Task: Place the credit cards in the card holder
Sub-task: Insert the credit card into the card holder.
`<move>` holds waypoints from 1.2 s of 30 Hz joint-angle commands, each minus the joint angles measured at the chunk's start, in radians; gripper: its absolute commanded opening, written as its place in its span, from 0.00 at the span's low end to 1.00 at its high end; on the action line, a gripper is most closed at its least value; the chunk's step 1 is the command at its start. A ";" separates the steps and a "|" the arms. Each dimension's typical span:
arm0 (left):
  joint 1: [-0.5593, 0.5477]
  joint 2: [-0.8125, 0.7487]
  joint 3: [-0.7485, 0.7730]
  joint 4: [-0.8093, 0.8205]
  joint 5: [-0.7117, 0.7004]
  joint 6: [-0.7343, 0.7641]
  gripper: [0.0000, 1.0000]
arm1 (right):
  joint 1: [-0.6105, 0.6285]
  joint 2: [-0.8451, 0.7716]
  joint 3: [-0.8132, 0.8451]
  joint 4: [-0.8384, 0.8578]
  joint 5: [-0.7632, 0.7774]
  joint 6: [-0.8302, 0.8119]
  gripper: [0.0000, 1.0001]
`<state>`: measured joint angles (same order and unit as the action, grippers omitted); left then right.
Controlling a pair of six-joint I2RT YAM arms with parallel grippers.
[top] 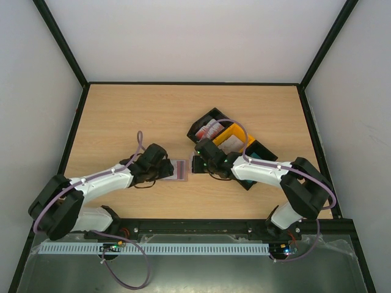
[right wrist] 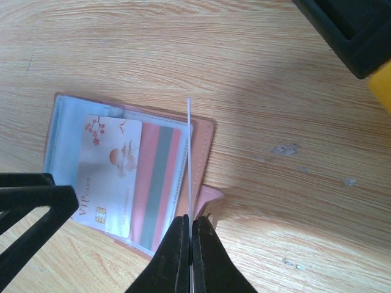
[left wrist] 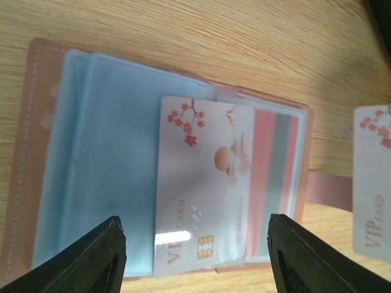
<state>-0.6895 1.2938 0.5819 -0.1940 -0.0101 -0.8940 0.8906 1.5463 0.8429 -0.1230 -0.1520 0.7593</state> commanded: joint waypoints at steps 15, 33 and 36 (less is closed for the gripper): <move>0.053 0.112 0.026 0.074 0.051 0.083 0.43 | 0.008 0.093 0.002 0.120 -0.086 0.024 0.02; 0.044 0.169 0.049 0.155 0.224 0.153 0.39 | 0.009 0.122 0.008 0.085 -0.010 0.034 0.02; 0.035 0.189 0.072 0.141 0.212 0.170 0.39 | 0.010 0.119 0.011 0.073 0.012 0.034 0.02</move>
<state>-0.6434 1.4563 0.6132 -0.0570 0.1780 -0.7620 0.8925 1.6562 0.8429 -0.0189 -0.1963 0.7887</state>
